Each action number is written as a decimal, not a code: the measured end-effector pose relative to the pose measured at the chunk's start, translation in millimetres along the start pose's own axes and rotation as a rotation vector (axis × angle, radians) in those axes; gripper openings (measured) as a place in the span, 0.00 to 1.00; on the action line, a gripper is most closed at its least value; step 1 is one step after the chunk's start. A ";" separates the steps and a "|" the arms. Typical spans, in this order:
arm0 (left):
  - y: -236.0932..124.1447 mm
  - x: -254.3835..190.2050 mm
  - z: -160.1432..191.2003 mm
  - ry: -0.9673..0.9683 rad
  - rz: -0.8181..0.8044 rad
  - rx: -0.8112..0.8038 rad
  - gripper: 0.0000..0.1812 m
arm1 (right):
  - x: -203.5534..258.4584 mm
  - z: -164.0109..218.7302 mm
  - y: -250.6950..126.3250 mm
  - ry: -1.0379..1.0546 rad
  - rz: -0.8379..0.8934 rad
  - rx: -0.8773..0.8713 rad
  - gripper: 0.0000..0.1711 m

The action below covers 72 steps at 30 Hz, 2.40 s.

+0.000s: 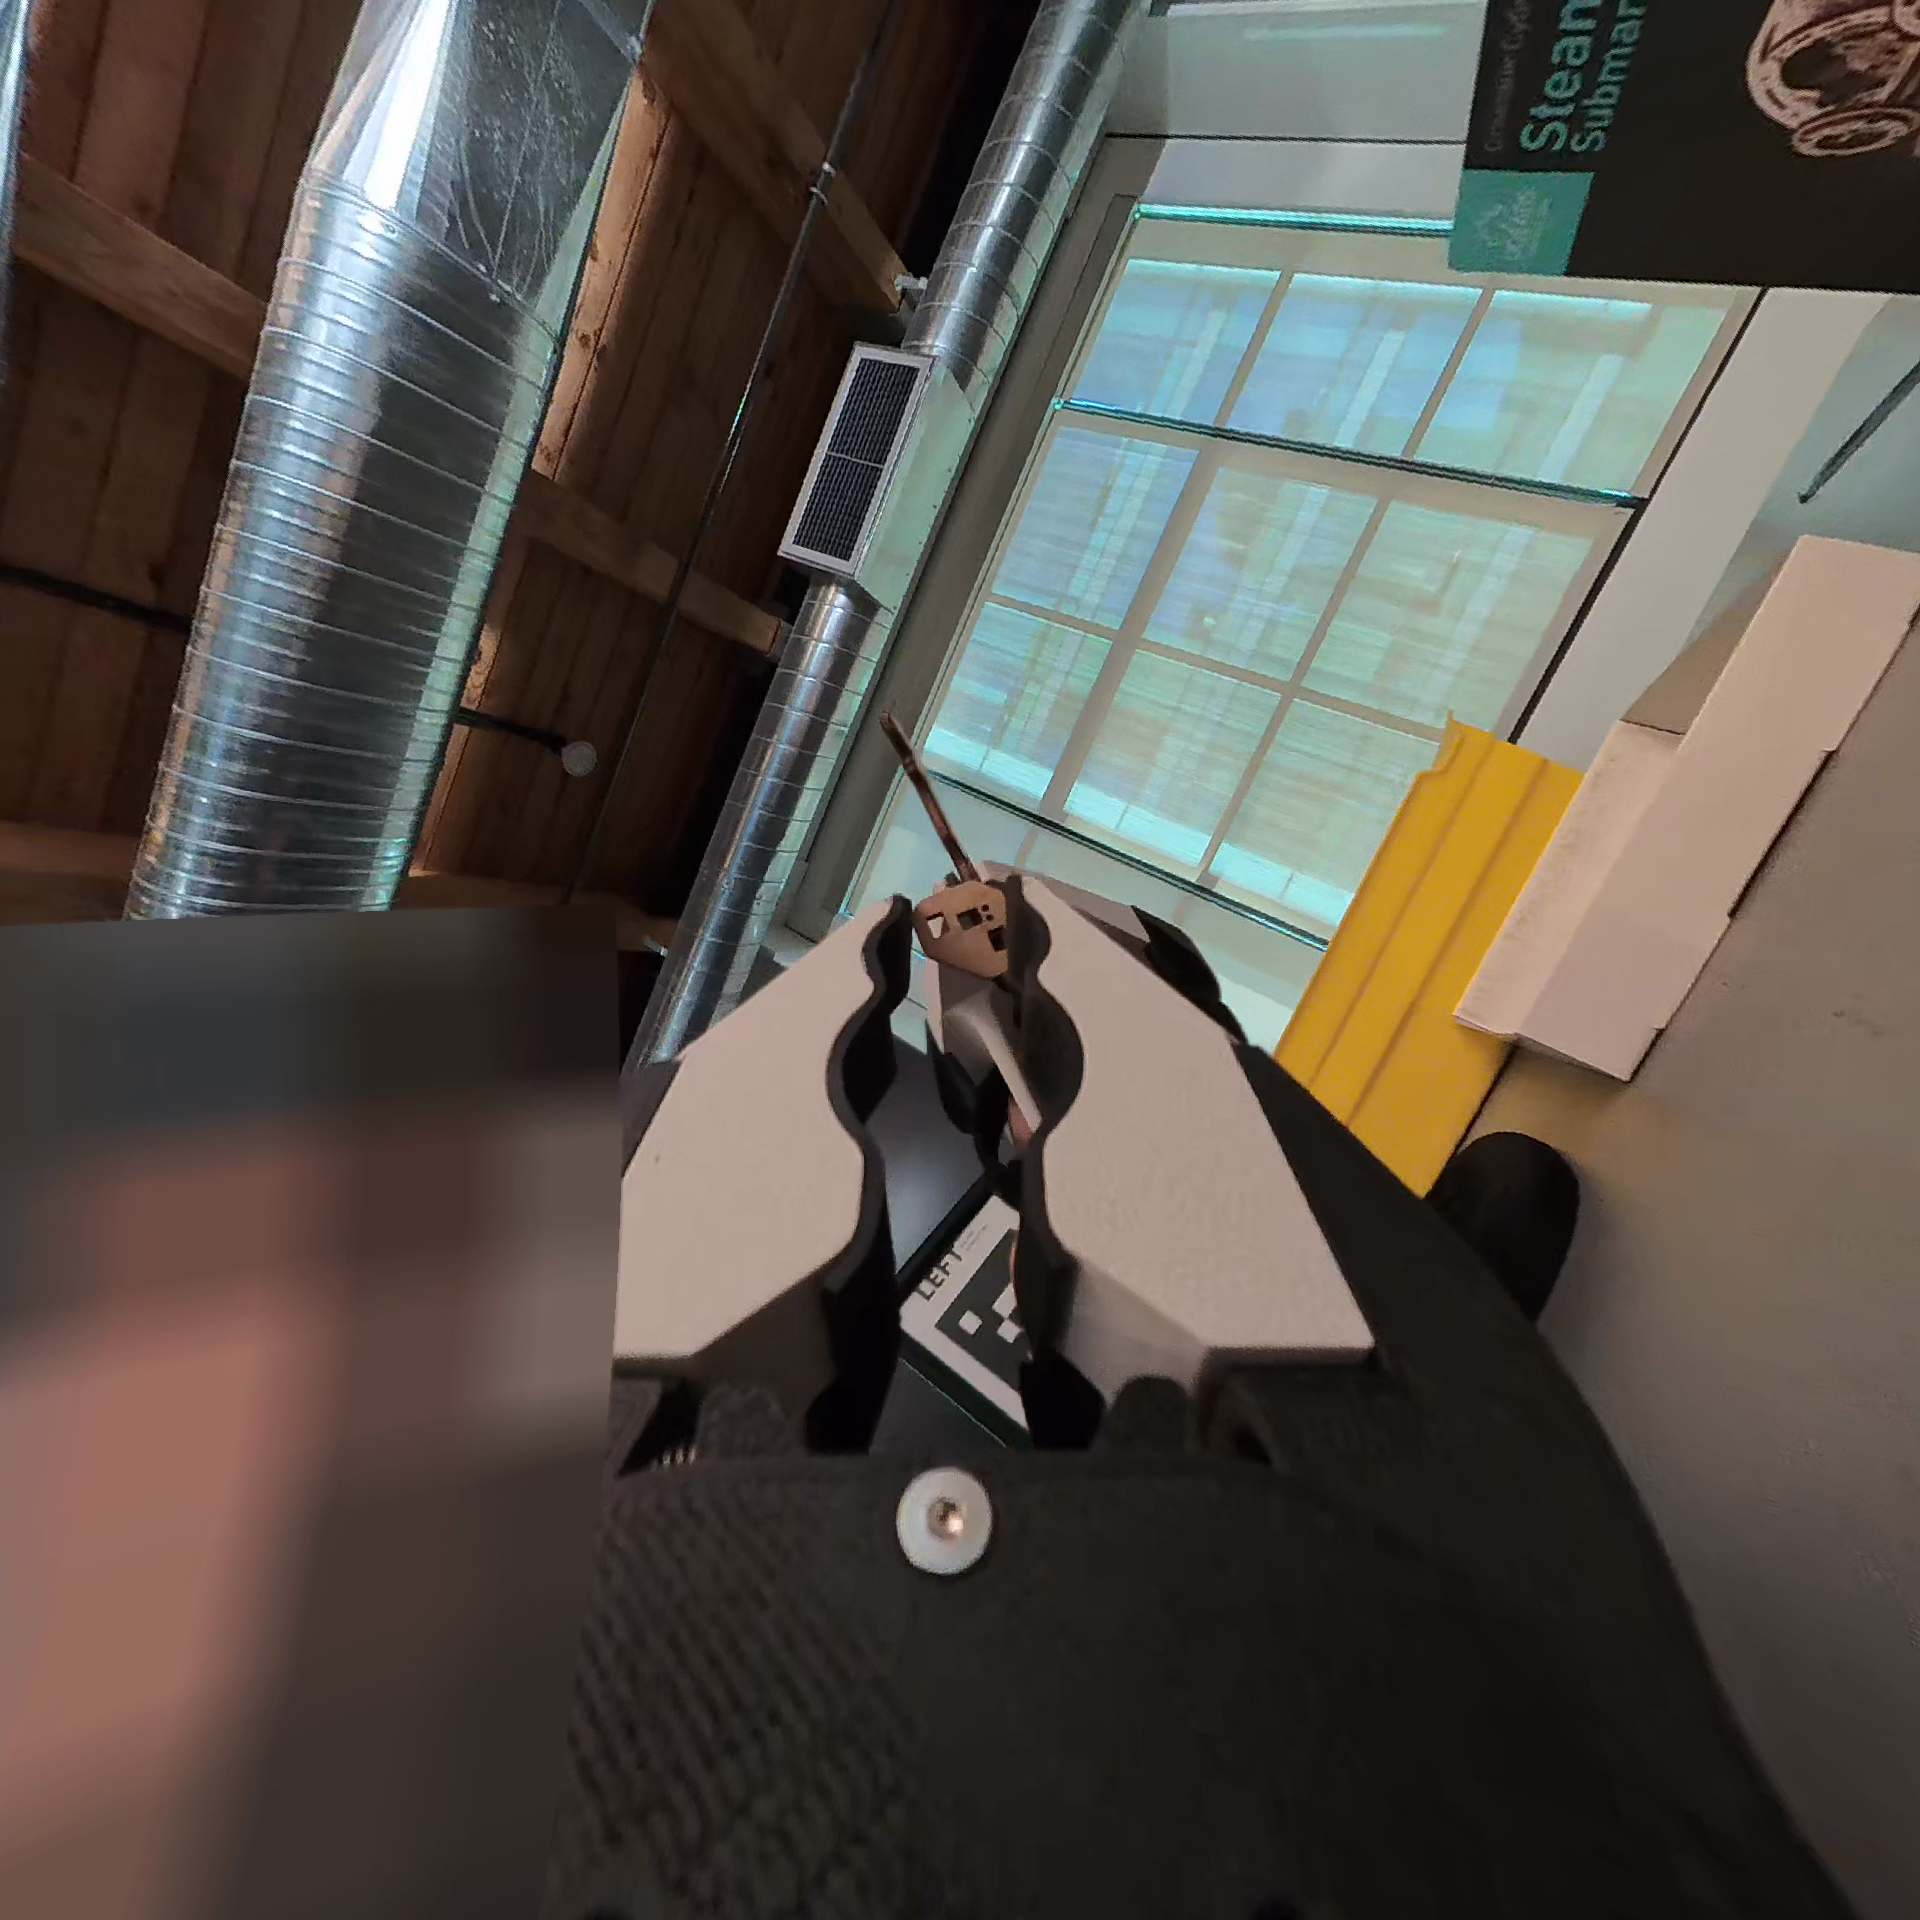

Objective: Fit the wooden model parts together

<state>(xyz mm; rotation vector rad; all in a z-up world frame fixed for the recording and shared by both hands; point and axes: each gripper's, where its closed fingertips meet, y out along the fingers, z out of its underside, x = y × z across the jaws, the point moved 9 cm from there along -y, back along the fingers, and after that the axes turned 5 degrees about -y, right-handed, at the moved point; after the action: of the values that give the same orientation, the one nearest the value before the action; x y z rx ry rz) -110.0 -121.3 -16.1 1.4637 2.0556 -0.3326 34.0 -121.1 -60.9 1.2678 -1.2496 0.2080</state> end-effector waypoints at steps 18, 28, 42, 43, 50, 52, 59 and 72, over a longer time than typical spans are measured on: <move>-19.7 -1.3 -27.0 0.010 0.180 -0.079 0.00 | -2.4 -0.2 0.3 -0.305 0.323 0.672 0.09; -25.5 19.1 -30.2 -0.210 0.272 -0.132 0.00 | -25.5 56.6 -5.3 -0.836 0.606 1.202 0.12; -15.2 14.5 -21.1 -0.143 0.297 -0.052 0.00 | 31.6 7.1 14.7 -1.010 0.344 0.709 0.24; -13.0 12.1 -19.2 -0.121 0.295 -0.038 0.00 | 34.4 3.3 14.5 -0.987 0.326 0.647 0.23; 0.5 -0.6 -6.0 -0.006 0.284 0.039 0.00 | 39.6 -4.9 11.0 -0.778 0.189 0.547 0.04; 2.0 -1.3 -5.1 -0.001 0.302 0.048 0.00 | 41.6 -4.6 10.5 -0.768 0.170 0.566 0.01; -26.1 -4.2 -42.6 0.265 0.179 0.206 0.23 | 42.4 -14.3 5.0 -0.986 0.405 0.761 0.01; -17.6 14.0 -17.5 0.231 -0.044 0.370 0.27 | 26.4 16.6 6.4 -1.114 0.559 0.700 0.01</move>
<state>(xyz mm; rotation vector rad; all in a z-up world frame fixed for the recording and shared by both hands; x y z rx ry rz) -134.8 -107.8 -12.7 1.7433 2.3013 -0.6134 30.1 -144.7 -39.9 1.6549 -2.6591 0.3815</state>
